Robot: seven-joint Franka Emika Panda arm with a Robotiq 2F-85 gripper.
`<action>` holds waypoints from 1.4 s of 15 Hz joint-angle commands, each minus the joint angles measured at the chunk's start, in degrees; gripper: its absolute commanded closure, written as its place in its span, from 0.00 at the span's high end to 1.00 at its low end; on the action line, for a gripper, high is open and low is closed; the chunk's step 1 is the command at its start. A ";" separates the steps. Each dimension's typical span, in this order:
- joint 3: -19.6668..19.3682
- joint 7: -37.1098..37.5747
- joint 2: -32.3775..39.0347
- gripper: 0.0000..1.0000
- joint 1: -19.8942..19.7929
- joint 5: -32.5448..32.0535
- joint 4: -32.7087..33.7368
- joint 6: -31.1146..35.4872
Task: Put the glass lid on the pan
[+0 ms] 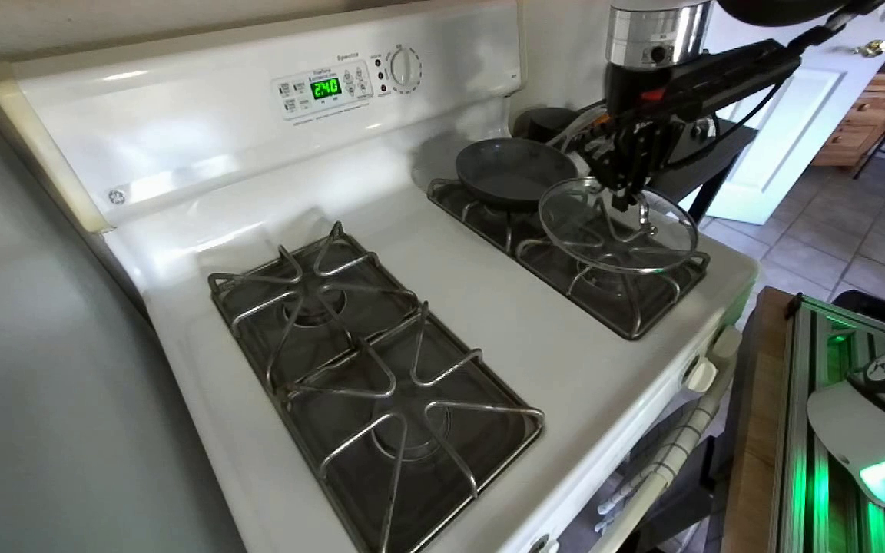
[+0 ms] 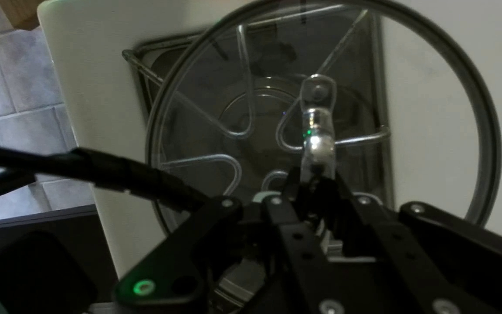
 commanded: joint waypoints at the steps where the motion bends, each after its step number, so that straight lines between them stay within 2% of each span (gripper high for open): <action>1: -0.56 -0.91 0.54 0.02 -0.73 1.71 3.90 -2.53; 10: -1.98 1.40 12.21 0.02 -2.39 0.64 18.46 -3.48; 15: -4.00 2.83 20.21 0.02 -1.86 0.44 28.46 -7.48; 21: -5.89 3.94 24.53 0.02 -0.87 -1.38 33.01 -6.26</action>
